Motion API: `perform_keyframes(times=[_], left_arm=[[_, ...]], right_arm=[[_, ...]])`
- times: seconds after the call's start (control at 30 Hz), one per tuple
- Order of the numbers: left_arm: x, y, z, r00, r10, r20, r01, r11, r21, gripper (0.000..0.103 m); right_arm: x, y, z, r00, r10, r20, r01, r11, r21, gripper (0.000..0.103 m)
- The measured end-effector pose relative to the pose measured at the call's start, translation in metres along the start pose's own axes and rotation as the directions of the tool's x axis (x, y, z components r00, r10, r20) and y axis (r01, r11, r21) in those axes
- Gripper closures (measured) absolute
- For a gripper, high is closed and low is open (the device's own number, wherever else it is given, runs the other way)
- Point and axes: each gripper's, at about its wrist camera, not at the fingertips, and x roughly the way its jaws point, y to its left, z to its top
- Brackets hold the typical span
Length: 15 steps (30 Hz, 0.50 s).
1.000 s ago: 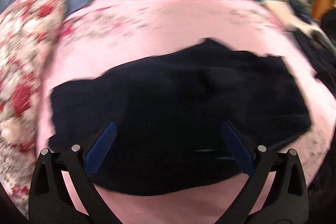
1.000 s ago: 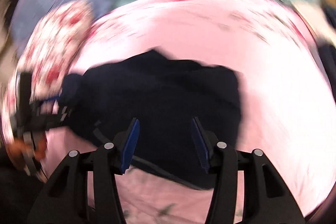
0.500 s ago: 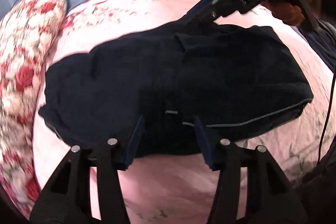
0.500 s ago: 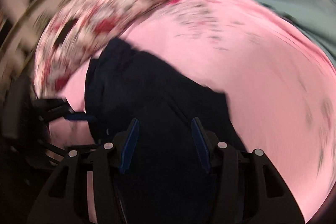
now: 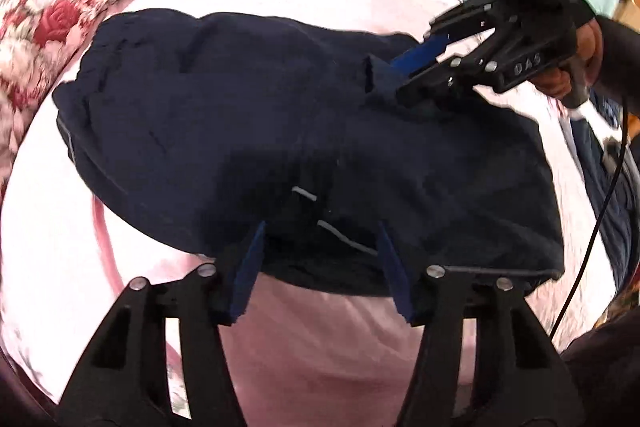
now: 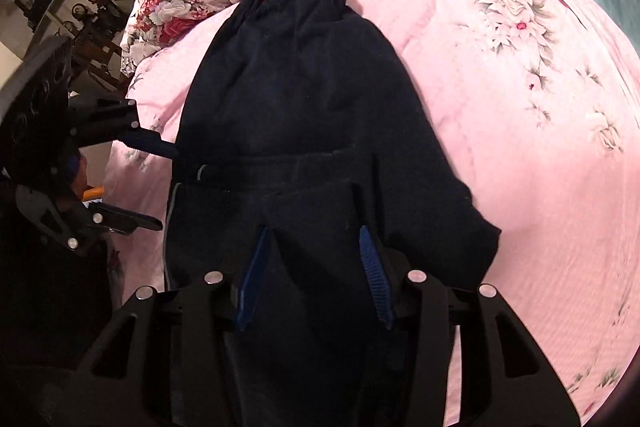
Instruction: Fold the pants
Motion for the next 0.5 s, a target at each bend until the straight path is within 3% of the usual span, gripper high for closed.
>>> perform_keyframes(times=[0.07, 0.27, 0.3, 0.33, 0.37, 0.5], left_arm=[[-0.001, 0.001, 0.002, 1.000, -0.007, 0.009, 0.007, 1.000, -0.011, 0.066], [0.010, 0.005, 0.002, 0.999, -0.024, -0.030, 0.023, 0.999, -0.041, 0.063], [0.008, 0.003, 0.003, 0.999, -0.019, -0.034, 0.017, 0.999, -0.038, 0.064], [0.004, 0.001, 0.003, 1.000, -0.005, -0.028, 0.004, 1.000, -0.031, 0.072], [0.002, 0.001, 0.003, 1.000, 0.010, -0.016, -0.010, 1.000, -0.026, 0.082], [-0.006, -0.001, 0.005, 0.999, 0.037, 0.015, -0.037, 0.999, -0.025, 0.088]], right_arm=[[0.005, 0.000, 0.003, 1.000, 0.005, -0.009, -0.005, 1.000, -0.017, 0.065], [0.016, 0.003, 0.012, 1.000, -0.005, -0.015, 0.004, 0.999, -0.054, 0.067], [0.016, 0.003, 0.013, 1.000, -0.010, -0.017, 0.009, 0.998, -0.055, 0.071], [0.016, 0.003, 0.013, 1.000, -0.010, -0.017, 0.009, 0.998, -0.055, 0.091], [0.012, 0.004, 0.012, 1.000, -0.016, -0.009, 0.015, 0.999, -0.051, 0.094], [-0.012, 0.009, 0.009, 0.997, -0.021, 0.077, 0.024, 0.999, -0.040, 0.097]])
